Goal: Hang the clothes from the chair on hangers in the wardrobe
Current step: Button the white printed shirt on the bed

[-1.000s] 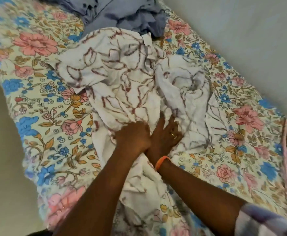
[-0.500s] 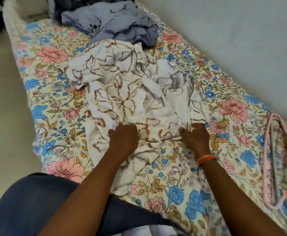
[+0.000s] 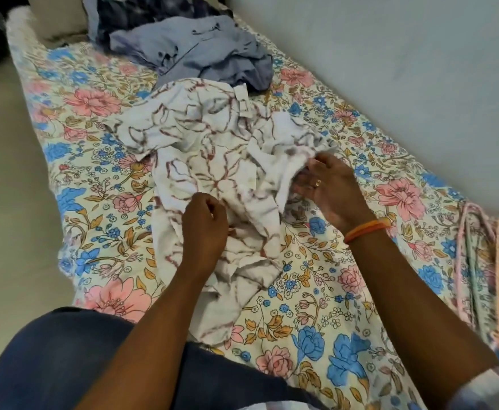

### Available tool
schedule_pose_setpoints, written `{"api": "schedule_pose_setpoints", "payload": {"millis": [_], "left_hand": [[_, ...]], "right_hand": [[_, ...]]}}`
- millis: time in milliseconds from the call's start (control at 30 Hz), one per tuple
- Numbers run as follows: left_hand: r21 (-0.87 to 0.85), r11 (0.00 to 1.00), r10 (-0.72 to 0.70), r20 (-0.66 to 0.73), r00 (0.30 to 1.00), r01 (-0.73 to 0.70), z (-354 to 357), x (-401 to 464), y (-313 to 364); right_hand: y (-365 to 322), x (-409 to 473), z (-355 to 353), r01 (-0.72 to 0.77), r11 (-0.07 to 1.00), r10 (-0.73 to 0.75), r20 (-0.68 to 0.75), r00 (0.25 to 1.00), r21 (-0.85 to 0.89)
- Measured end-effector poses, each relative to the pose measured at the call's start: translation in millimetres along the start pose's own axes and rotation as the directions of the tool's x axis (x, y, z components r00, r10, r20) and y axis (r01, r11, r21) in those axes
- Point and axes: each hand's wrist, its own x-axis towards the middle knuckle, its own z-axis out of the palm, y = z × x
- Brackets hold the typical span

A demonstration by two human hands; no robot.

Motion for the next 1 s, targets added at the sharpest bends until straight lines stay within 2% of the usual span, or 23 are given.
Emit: {"api": "schedule_pose_setpoints", "payload": {"millis": [33, 100, 167, 200, 300, 367, 400, 467, 500, 533, 567, 633, 667, 733, 800, 833, 867, 900, 933, 967, 1000], "left_hand": [[-0.024, 1.0, 0.007, -0.057, 0.998, -0.009, 2, 1, 0], [0.009, 0.997, 0.074, -0.097, 0.993, -0.073, 6, 0, 3], [0.166, 0.974, 0.147, 0.042, 0.988, -0.153, 13, -9, 2], [0.261, 0.944, 0.162, 0.163, 0.973, -0.201, 18, -15, -1], [0.442, 0.833, 0.11, 0.457, 0.883, -0.333, 36, -30, -11], [0.421, 0.83, 0.086, 0.553, 0.829, -0.367, 44, -29, -7], [0.375, 0.845, 0.075, 0.624, 0.778, -0.382, 46, -29, -4], [0.272, 0.848, 0.082, 0.781, 0.619, -0.455, 40, -28, 2], [0.237, 0.848, 0.058, 0.847, 0.529, -0.473, 32, -26, 3], [0.229, 0.854, 0.0, 0.898, 0.44, -0.467, 24, -25, 4], [0.242, 0.862, -0.082, 0.934, 0.349, -0.445, 15, -23, 7], [0.294, 0.882, -0.242, 0.953, 0.181, -0.368, 1, -22, 13], [0.33, 0.89, -0.311, 0.944, 0.109, -0.315, -2, -23, 16], [0.381, 0.903, -0.381, 0.924, 0.04, -0.2, -6, -26, 23], [0.37, 0.924, -0.363, 0.928, 0.082, -0.095, -7, -26, 24], [0.319, 0.947, -0.311, 0.938, 0.154, -0.028, -8, -25, 25], [0.231, 0.972, -0.233, 0.929, 0.287, 0.043, -6, -23, 25], [0.127, 0.988, -0.153, 0.871, 0.468, 0.088, -3, -21, 25], [0.04, 0.995, -0.09, 0.741, 0.665, 0.09, 1, -18, 24], [0.003, 1.0, -0.027, 0.55, 0.835, 0.03, 6, -15, 23], [0.052, 0.996, 0.047, 0.367, 0.929, -0.071, 13, -12, 20]], "right_hand": [[3, 6, 8, -0.001, 0.999, 0.007, 0.124, 0.992, -0.049], [16, 17, 17, 0.033, 0.937, 0.051, 0.23, 0.972, -0.349], [39, 18, 21, 0.117, 0.692, 0.006, 0.168, 0.986, -0.713], [53, 16, 19, 0.147, 0.59, -0.062, 0.137, 0.989, -0.794], [94, -1, 11, 0.266, 0.406, -0.211, 0.194, 0.958, -0.874], [106, -10, 8, 0.315, 0.323, -0.266, 0.234, 0.935, -0.892], [105, -17, 7, 0.341, 0.318, -0.307, 0.244, 0.92, -0.885], [94, -35, 3, 0.408, 0.268, -0.351, 0.306, 0.885, -0.873], [87, -45, 0, 0.426, 0.203, -0.298, 0.359, 0.884, -0.882], [78, -56, -4, 0.432, 0.136, -0.178, 0.407, 0.896, -0.891], [69, -66, -8, 0.429, 0.091, -0.007, 0.43, 0.903, -0.899], [54, -81, -19, 0.444, 0.034, 0.321, 0.43, 0.844, -0.895], [49, -86, -23, 0.457, 0.008, 0.423, 0.417, 0.805, -0.89], [43, -90, -28, 0.474, -0.008, 0.504, 0.405, 0.763, -0.881], [42, -87, -27, 0.473, 0.022, 0.506, 0.418, 0.754, -0.881], [40, -85, -25, 0.458, 0.052, 0.499, 0.421, 0.758, -0.887], [39, -83, -23, 0.42, 0.087, 0.478, 0.408, 0.778, -0.903], [37, -80, -21, 0.371, 0.124, 0.431, 0.387, 0.815, -0.92], [35, -75, -18, 0.323, 0.143, 0.351, 0.354, 0.867, -0.935], [35, -70, -14, 0.29, 0.151, 0.243, 0.32, 0.916, -0.945], [36, -65, -10, 0.262, 0.164, 0.12, 0.283, 0.952, -0.951]]}}
